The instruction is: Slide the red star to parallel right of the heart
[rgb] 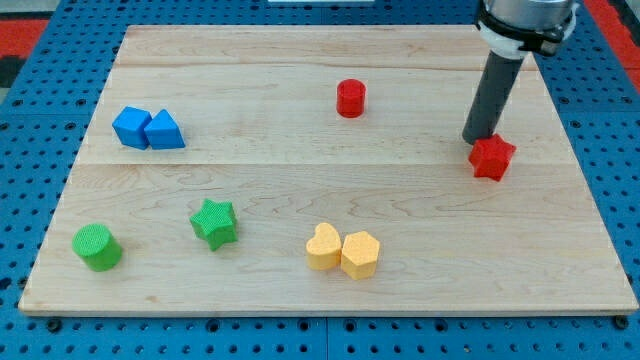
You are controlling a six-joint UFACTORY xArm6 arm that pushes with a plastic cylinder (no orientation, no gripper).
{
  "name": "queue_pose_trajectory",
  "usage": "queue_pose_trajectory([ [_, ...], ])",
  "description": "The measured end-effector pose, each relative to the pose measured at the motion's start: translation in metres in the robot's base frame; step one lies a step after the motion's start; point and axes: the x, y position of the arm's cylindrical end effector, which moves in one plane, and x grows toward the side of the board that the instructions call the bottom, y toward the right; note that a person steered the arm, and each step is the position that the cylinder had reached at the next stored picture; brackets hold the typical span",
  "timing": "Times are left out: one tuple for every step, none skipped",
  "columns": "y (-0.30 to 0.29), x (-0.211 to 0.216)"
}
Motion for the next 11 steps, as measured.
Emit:
queue_pose_trajectory([
  [0.003, -0.004],
  [0.007, -0.006],
  [0.040, 0.017],
  [0.046, 0.047],
  [0.006, 0.116],
  [-0.012, 0.108],
  [-0.036, 0.071],
  [-0.091, 0.117],
  [-0.102, 0.144],
  [-0.059, 0.149],
  [-0.062, 0.148],
])
